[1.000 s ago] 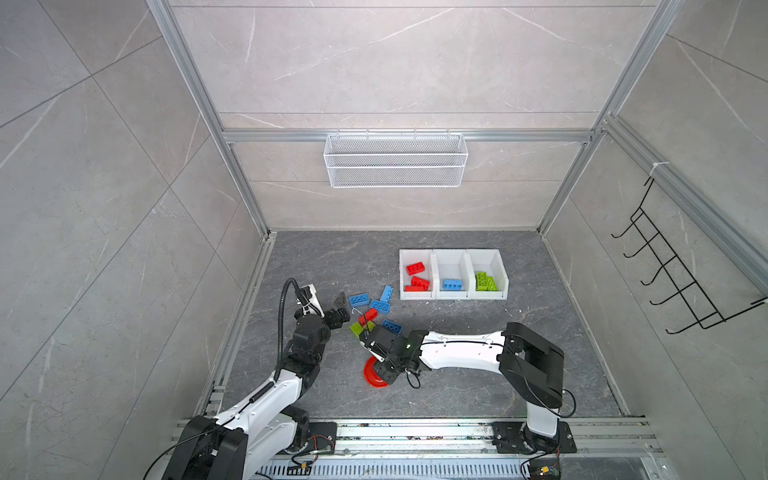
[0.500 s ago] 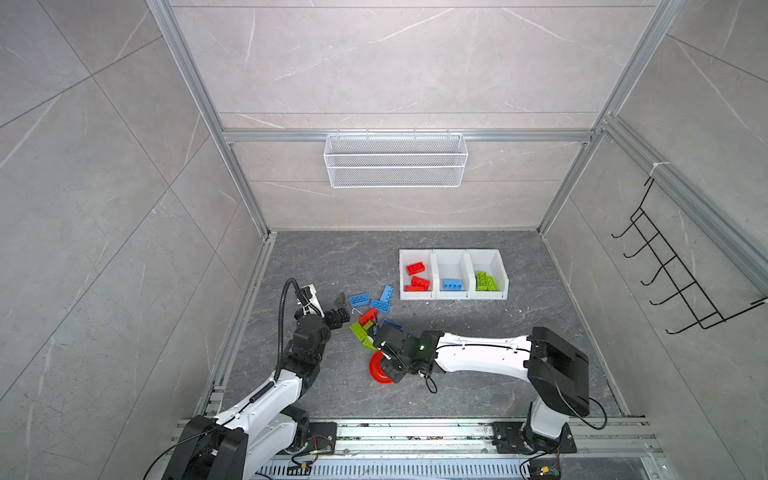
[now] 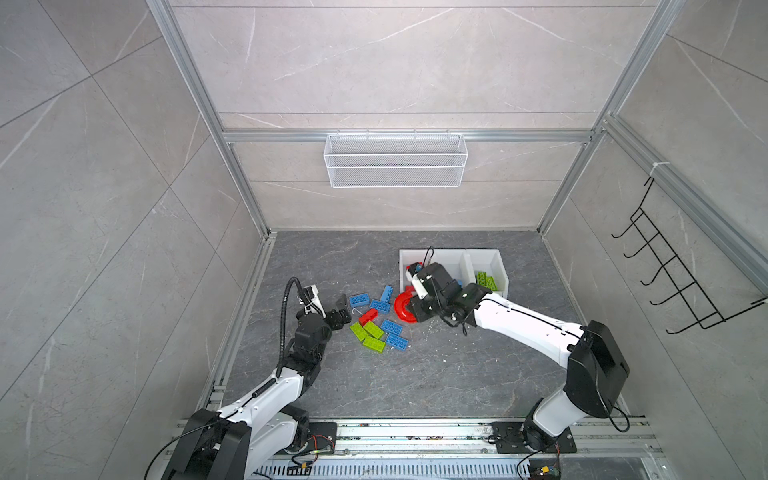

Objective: Sort the legos into containers by color
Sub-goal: 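Carry the red arch into the red compartment and open the right gripper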

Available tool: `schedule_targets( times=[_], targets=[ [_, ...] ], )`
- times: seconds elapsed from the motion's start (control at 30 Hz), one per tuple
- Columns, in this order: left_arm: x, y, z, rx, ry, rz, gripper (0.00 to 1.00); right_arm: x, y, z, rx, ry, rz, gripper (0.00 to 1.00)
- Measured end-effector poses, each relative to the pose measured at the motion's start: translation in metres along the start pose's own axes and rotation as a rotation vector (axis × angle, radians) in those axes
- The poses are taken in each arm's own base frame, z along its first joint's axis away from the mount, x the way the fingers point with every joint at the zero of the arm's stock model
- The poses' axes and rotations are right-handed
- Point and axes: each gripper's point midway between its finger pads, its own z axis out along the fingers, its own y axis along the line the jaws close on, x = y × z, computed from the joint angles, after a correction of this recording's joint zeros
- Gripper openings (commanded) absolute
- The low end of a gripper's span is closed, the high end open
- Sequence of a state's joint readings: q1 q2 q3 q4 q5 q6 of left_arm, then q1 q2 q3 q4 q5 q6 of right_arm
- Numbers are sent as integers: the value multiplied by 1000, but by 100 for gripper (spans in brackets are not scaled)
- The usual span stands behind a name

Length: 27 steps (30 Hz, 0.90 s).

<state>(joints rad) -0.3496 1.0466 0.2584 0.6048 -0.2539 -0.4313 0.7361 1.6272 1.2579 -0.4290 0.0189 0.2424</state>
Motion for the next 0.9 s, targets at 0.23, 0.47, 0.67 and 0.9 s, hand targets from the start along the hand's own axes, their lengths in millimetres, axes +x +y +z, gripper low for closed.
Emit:
schedule_targets(
  times=[0.23, 0.47, 0.67, 0.9],
  targets=[
    [11, -5, 5, 31, 46, 5, 100, -61, -50, 19, 59, -58, 65, 21],
    [10, -7, 5, 39, 47, 5, 100, -77, -94, 60, 120, -29, 105, 21],
    [11, -6, 6, 37, 51, 5, 100, -67, -104, 77, 135, 17, 114, 23],
    [12, -6, 6, 35, 51, 6, 100, -67, -116, 77, 144, 40, 133, 49]
  ],
)
